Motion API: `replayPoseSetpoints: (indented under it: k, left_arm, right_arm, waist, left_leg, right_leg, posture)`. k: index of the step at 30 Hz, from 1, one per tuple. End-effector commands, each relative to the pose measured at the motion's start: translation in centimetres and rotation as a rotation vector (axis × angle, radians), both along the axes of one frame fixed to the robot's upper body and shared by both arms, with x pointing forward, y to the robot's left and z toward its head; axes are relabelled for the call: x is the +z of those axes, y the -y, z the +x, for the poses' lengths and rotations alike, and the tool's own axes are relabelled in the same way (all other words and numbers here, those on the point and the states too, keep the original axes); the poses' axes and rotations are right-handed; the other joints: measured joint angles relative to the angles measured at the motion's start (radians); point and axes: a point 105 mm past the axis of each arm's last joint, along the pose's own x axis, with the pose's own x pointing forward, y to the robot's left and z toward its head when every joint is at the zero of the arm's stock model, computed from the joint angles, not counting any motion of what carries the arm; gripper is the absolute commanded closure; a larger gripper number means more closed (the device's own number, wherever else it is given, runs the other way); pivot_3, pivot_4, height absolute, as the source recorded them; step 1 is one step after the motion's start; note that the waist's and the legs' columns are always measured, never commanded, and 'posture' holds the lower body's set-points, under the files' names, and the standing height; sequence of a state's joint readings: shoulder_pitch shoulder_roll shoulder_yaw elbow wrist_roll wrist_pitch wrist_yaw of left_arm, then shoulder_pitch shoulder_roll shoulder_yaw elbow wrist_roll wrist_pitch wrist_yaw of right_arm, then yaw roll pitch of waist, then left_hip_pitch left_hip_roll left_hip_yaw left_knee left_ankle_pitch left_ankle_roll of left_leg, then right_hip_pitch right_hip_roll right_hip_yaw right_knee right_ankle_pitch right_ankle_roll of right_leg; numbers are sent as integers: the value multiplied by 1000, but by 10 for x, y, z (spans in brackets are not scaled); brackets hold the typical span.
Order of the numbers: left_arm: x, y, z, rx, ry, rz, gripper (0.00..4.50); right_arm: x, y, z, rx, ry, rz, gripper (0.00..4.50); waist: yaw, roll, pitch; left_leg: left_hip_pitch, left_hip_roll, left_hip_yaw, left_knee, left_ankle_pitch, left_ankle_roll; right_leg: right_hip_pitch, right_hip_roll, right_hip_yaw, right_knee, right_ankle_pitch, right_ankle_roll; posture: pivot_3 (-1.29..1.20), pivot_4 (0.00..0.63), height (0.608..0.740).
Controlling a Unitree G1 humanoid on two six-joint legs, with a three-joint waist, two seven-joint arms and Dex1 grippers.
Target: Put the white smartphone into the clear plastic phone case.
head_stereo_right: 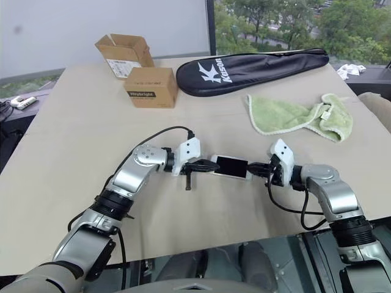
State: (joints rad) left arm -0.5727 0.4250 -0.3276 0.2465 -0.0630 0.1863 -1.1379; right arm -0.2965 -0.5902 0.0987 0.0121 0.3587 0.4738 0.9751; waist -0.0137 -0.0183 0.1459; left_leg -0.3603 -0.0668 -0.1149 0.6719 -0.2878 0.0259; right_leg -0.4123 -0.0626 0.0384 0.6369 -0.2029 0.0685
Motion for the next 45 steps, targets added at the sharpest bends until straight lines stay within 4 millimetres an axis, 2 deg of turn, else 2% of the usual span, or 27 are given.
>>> replayPoseSetpoints:
  k: [1, 7, 18, 26, 31, 33, 35, 37, 41, 44, 45]
  left_arm:
    - [4, 2, 0, -15, 22, 2, 4500]
    - [4, 3, -1, -12, 22, -1, 4500]
    - [4, 2, -1, -2, 24, -3, 4500]
    - [4, 2, 0, 1, 27, -6, 4500]
    - [5, 2, 1, 2, 28, -10, 4500]
    - [5, 2, 1, 2, 29, -11, 4500]
    - [8, 1, 2, 12, 37, -23, 4500]
    - [17, -3, 2, 22, 50, -57, 4500]
    - [40, -14, 1, 63, 63, -164, 4500]
    - [50, -27, -1, 105, 66, -211, 4500]
    - [53, -37, -3, 131, 67, -229, 4255]
  right_arm:
    - [-7, 10, 8, -75, -17, -27, 4467]
    - [-17, 13, 11, -120, -80, -55, 4467]
    - [-47, 11, -9, -54, -246, -210, 4467]
    - [-62, 20, -18, -3, -245, -356, 4467]
    - [-65, 27, -15, 35, -158, -464, 4467]
    - [-55, 22, -9, 44, -95, -428, 4467]
    - [-32, 8, -2, 43, -19, -278, 4467]
    - [-4, -3, -5, 88, 64, -108, 4467]
    - [32, -3, -16, 111, 141, 87, 4467]
    - [49, 4, -18, 82, 186, 153, 3713]
    - [52, 13, -21, 64, 190, 150, 3141]
  waist:
    - [-1, 0, 0]
    - [0, 0, 0]
    - [0, 1, 0]
    - [4, -1, -1]
    - [6, -2, -4]
    - [5, -2, -5]
    - [4, -2, -4]
    - [3, -1, -4]
    - [0, 6, 4]
    - [-1, 9, 6]
    - [0, 10, 6]
  left_leg:
    - [0, 0, 0, 0, 0, 0]
    - [0, 0, 0, 0, 0, 0]
    - [0, 0, 0, -1, 0, 0]
    - [0, 0, -1, -2, 0, 0]
    - [1, 0, -6, -2, 0, 0]
    - [2, 0, -7, -2, 0, 0]
    - [2, 0, -7, -2, 0, 0]
    - [1, 0, -9, -2, 0, 0]
    - [-4, 0, -9, -3, 1, -1]
    - [-9, 1, -8, -4, 2, -4]
    - [-10, 1, -8, -5, 2, -4]
  right_leg:
    - [0, 0, 0, 0, 0, 0]
    - [0, 0, 0, 0, 0, 0]
    - [0, 0, 0, -1, 0, 0]
    - [1, 0, -1, -2, 0, 0]
    - [5, 0, -6, -7, 0, 0]
    - [7, 0, -8, -9, 0, 0]
    - [7, 0, -8, -10, 0, 0]
    - [7, 0, -9, -10, 0, 0]
    - [2, -1, -9, -10, 0, 0]
    - [-4, -1, -8, -10, 0, 0]
    - [-5, -1, -7, -10, 0, 0]
  posture:
    - [0, 150, 740]
    - [0, 150, 740]
    - [0, 150, 740]
    - [0, 150, 740]
    - [0, 150, 740]
    - [0, 150, 740]
    - [0, 150, 740]
    - [0, 150, 740]
    - [0, 150, 740]
    - [0, 150, 740]
    - [0, 150, 740]
